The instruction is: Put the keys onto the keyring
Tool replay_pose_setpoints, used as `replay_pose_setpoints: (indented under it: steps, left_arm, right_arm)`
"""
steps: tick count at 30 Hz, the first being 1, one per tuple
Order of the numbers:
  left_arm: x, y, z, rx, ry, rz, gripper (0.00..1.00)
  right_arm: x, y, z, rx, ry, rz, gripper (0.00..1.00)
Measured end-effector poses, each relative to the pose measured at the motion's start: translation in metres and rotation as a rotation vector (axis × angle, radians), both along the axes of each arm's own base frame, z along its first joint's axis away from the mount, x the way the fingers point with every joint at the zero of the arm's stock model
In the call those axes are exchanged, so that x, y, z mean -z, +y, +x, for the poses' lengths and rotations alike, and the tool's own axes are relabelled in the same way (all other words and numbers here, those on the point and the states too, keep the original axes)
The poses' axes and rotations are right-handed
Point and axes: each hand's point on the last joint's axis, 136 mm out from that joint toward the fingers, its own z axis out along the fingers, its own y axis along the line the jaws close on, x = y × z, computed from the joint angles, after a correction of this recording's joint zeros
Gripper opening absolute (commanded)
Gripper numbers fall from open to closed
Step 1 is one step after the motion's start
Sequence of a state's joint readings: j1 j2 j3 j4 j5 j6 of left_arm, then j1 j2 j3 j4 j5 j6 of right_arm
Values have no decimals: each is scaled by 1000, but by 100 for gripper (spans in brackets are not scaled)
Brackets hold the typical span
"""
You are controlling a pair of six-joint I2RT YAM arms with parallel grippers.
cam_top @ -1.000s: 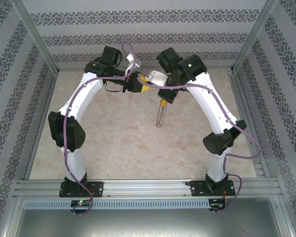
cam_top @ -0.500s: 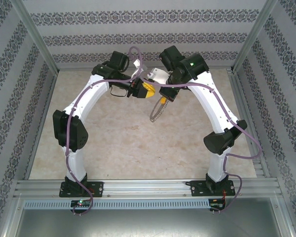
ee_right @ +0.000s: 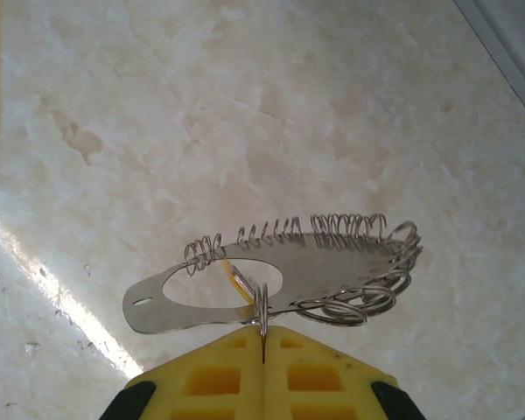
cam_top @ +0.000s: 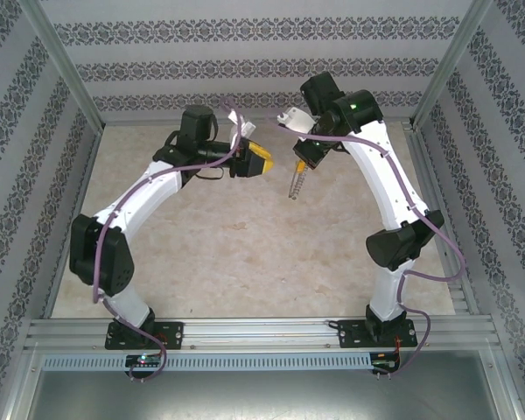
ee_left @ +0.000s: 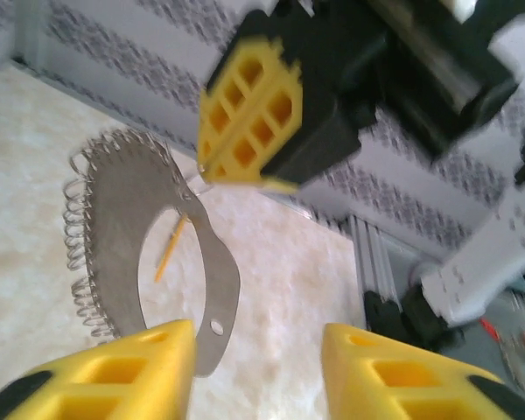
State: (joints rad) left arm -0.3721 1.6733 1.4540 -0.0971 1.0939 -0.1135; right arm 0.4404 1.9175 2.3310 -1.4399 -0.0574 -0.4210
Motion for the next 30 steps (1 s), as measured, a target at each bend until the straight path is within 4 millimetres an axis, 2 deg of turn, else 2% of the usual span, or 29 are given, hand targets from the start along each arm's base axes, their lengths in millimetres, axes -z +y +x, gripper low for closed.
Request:
replay_pose_setpoints:
  steps: [1, 2, 3, 4, 11, 14, 17, 19, 25, 30]
  left_arm:
    - [-3, 2, 4, -47, 12, -18, 68]
    - [-5, 4, 9, -94, 25, -35, 80]
    - [-7, 6, 13, -135, 37, -51, 98]
    - [-8, 9, 17, -181, 56, -71, 100]
    - [-2, 30, 49, -476, 294, -252, 100]
    - [19, 44, 61, -623, 413, -338, 100]
    - [46, 50, 64, -717, 522, -360, 100]
    - [48, 47, 63, -736, 558, -379, 100]
    - [35, 31, 58, -747, 623, -486, 100]
    - [39, 28, 55, -790, 753, -580, 100]
  right_arm:
    - [0, -1, 2, 10, 0, 7, 0]
    - [1, -2, 4, 19, 2, 16, 0]
    - [1, -3, 5, 28, 2, 23, 0]
    - [0, -5, 7, 39, 1, 32, 0]
    - [-1, -5, 18, 81, -1, 95, 0]
    - [-1, -4, 23, 100, -4, 118, 0]
    - [1, -3, 29, 128, -3, 141, 0]
    - [4, -2, 35, 153, 1, 152, 0]
    - [13, -3, 53, 244, 13, 191, 0]
    - [13, -3, 65, 320, 5, 241, 0]
